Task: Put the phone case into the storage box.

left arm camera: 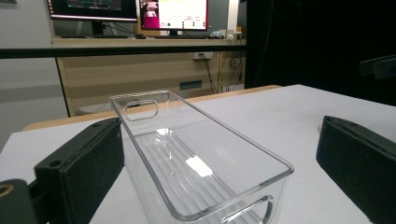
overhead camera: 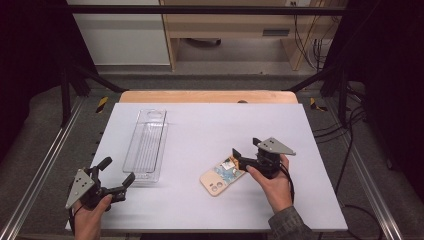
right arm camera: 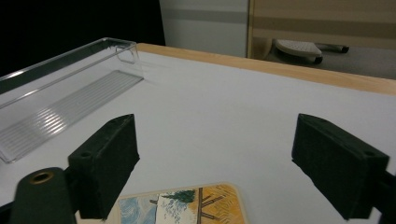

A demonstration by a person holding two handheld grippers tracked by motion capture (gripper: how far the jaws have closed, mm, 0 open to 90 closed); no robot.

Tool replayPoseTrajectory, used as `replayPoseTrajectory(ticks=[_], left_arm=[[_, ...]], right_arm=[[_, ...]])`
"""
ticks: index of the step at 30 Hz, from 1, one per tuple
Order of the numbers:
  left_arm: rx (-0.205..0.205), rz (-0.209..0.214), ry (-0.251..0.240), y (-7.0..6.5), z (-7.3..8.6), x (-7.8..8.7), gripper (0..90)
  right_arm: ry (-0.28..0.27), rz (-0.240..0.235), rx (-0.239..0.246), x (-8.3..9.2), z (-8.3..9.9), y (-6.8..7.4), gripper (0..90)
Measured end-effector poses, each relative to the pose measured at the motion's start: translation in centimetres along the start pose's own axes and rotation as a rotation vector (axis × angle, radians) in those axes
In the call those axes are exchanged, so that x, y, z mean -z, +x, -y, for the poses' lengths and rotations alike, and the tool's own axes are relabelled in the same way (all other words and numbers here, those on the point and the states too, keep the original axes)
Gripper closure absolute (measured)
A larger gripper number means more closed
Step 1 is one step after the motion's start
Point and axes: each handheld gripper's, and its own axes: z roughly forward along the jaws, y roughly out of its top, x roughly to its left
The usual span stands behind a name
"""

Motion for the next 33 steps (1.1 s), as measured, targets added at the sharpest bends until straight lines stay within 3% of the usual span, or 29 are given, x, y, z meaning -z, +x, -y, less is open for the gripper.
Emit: replayPoseTrajectory(ticks=[2,8,12,20,26,33], left_arm=[[0.000,0.001,0.001,0.0,0.0,0.0,0.7],[0.000,-0.004,0.003,0.0,0.0,0.0,0.7],[0.002,-0.006,0.004,0.0,0.1,0.1,0.6],[0.003,-0.010,0.006,0.0,0.1,0.1,0.6],[-0.011,-0.018,-0.011,-0.1,-0.1,0.4,1.4],[-0.016,-0.004,-0.002,-0.4,-0.2,0.4,1.4]], right_arm=[[-0.019,-0.005,-0.004,1.0,0.1,-0.6,7.9],[-0.034,0.011,0.022,2.7,0.3,-1.4,5.2],[-0.061,0.056,0.036,3.4,0.5,-1.8,5.9],[-0.108,0.101,0.069,5.1,0.9,-3.1,7.7],[-0.151,0.145,0.099,6.7,2.2,-3.8,7.0],[-0.153,0.144,0.100,7.3,3.5,-4.3,4.2]])
